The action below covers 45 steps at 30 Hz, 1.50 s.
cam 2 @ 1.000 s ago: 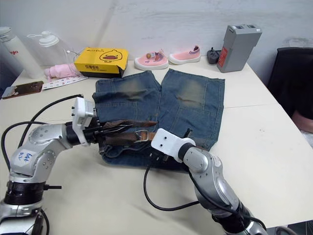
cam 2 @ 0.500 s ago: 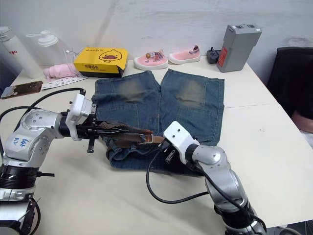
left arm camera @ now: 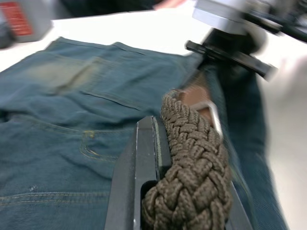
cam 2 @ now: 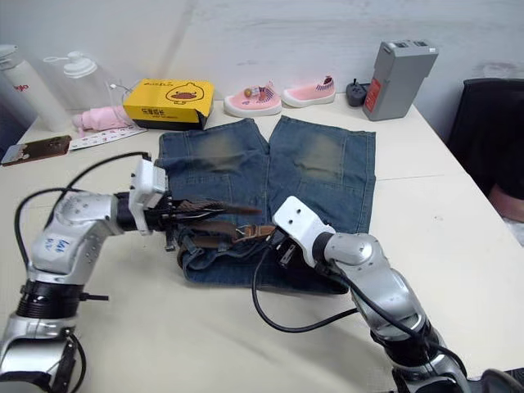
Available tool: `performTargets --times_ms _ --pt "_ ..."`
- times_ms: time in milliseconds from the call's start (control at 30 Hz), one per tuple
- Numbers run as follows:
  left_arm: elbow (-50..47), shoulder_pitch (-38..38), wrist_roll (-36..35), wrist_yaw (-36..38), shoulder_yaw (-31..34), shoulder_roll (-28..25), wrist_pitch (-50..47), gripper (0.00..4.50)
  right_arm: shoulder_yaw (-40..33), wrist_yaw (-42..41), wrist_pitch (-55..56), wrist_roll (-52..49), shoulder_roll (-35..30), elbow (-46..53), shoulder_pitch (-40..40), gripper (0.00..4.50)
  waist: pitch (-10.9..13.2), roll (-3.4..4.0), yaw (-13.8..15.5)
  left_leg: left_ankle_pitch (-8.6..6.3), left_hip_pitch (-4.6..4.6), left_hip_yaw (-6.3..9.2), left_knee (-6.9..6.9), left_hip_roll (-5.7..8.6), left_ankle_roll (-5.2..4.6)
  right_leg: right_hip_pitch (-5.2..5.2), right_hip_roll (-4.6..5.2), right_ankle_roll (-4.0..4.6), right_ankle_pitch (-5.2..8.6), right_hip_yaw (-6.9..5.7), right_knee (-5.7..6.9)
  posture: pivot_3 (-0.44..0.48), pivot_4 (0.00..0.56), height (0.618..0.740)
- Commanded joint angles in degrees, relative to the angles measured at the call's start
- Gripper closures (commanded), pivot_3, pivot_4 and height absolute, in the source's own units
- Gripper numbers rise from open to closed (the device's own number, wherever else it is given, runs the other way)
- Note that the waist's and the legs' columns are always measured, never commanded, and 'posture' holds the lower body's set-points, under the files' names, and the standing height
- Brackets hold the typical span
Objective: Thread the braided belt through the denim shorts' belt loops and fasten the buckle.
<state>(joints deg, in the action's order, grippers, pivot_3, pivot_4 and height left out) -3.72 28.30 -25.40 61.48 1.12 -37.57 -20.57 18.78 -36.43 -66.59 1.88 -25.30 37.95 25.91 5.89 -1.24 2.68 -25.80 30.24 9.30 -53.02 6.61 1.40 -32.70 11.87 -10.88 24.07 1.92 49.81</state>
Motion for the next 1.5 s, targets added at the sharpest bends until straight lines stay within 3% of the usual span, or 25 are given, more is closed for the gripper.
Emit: performTargets --times_ms 33,67,100,167,233,533,800,900,1033,1200,1267,1467,1500 --pt "-3.0 -3.3 0.7 -5.4 1.1 2.8 0.8 4.5 7.1 5.9 9.9 7.6 -5.2 2.5 0.0 2.75 0.0 -0.01 0.0 0.0 -0.01 -0.02 0.01 0.01 0.0 -0.01 0.04 0.0 0.0 0.0 0.01 0.0 0.15 0.624" --pt "-3.3 -4.1 0.8 -6.6 1.4 3.5 0.9 4.5 8.6 7.1 12.2 9.3 -6.3 2.5 -0.5 2.26 0.0 -0.01 0.0 0.0 -0.01 -0.02 0.01 0.0 0.01 -0.01 0.1 -0.01 0.0 -0.01 0.01 0.0 0.15 0.624" --pt "-3.5 -4.5 0.9 -7.4 1.6 4.0 1.0 4.5 9.5 7.8 13.7 10.3 -6.8 2.5 -0.9 2.1 0.0 -0.02 0.0 0.0 0.01 -0.01 0.0 -0.01 0.01 -0.02 0.12 -0.01 0.0 -0.01 0.0 0.0 0.15 0.624" --pt "-3.9 -5.7 1.0 -9.2 1.9 5.2 1.6 4.5 12.3 9.6 18.1 14.1 -8.7 2.8 -2.1 0.87 0.0 -0.03 0.1 0.01 0.02 -0.02 0.0 -0.01 0.01 -0.01 0.16 -0.02 -0.01 -0.02 -0.01 0.0 0.15 0.624" --pt "-4.1 -6.4 0.8 -11.5 2.4 6.3 1.2 4.5 14.4 11.0 22.9 18.0 -10.4 3.0 -3.6 0.06 0.0 -0.04 0.2 0.01 0.02 -0.03 -0.01 0.03 0.01 -0.01 0.18 -0.02 -0.01 -0.03 0.0 0.0 0.15 0.624" --pt "-6.0 -6.6 -0.8 -17.1 3.1 9.7 -1.5 4.5 15.6 14.7 44.4 28.3 -11.6 0.1 -7.3 0.06 0.0 -0.07 0.3 0.01 0.01 -0.05 -0.02 0.09 -0.01 -0.02 0.11 -0.03 -0.01 -0.04 0.07 0.0 0.15 0.624" --pt "-6.6 -6.2 -1.1 -16.9 3.0 9.9 -2.0 4.5 13.8 9.9 55.0 28.4 -11.8 -4.3 -9.8 0.06 0.0 -0.07 0.3 0.01 0.01 -0.06 -0.05 0.06 -0.01 -0.04 -0.2 -0.02 0.0 -0.03 0.12 0.0 0.15 0.624" --pt "-7.0 -6.5 -1.3 -17.0 3.3 9.8 -2.2 4.5 12.8 9.2 55.4 29.0 -10.4 -4.7 -11.1 0.79 0.0 -0.08 0.3 0.01 0.02 -0.06 -0.05 0.06 -0.01 -0.05 -0.22 -0.01 0.0 -0.02 0.14 0.0 0.15 0.624" --pt "-7.4 -6.7 -1.4 -17.2 3.7 9.6 -2.3 4.5 11.8 8.7 55.0 29.8 -9.0 -5.0 -11.6 2.76 0.0 -0.08 0.3 0.01 0.03 -0.06 -0.07 0.06 -0.01 -0.07 -0.22 0.0 0.0 -0.01 0.18 0.0 0.15 0.624" --pt "-8.0 -7.1 -1.8 -17.5 4.3 9.4 -2.8 4.5 10.9 8.0 53.9 30.8 -7.1 -5.3 -12.3 4.4 0.0 -0.08 0.4 0.01 0.03 -0.05 -0.08 0.06 -0.01 -0.08 -0.22 0.0 0.01 -0.01 0.2 0.0 0.15 0.624" --pt "-8.4 -8.1 -1.3 -17.5 4.1 8.3 -3.7 4.5 10.7 7.7 54.4 31.7 -6.5 -5.5 -12.3 4.43 0.0 -0.08 0.4 0.01 0.03 -0.05 -0.08 0.06 -0.01 -0.08 -0.23 0.01 0.01 -0.01 0.22 0.0 0.15 0.624" --pt "-8.9 -10.4 -0.6 -16.2 3.4 3.4 -7.5 2.14 10.0 6.4 55.1 33.3 -5.9 -5.7 -12.4 4.43 0.0 -0.08 0.4 0.01 0.03 -0.08 -0.08 0.03 0.0 -0.15 -0.24 0.04 0.02 -0.01 0.3 0.0 0.15 0.624" --pt "-8.7 -10.0 -0.7 -16.3 3.5 3.0 -8.1 2.09 10.0 6.0 55.3 33.4 -5.9 -5.8 -12.5 4.43 0.0 -0.08 0.5 0.01 0.04 -0.06 -0.08 0.05 0.0 -0.13 -0.24 0.04 0.02 -0.02 0.31 0.0 0.15 0.624"
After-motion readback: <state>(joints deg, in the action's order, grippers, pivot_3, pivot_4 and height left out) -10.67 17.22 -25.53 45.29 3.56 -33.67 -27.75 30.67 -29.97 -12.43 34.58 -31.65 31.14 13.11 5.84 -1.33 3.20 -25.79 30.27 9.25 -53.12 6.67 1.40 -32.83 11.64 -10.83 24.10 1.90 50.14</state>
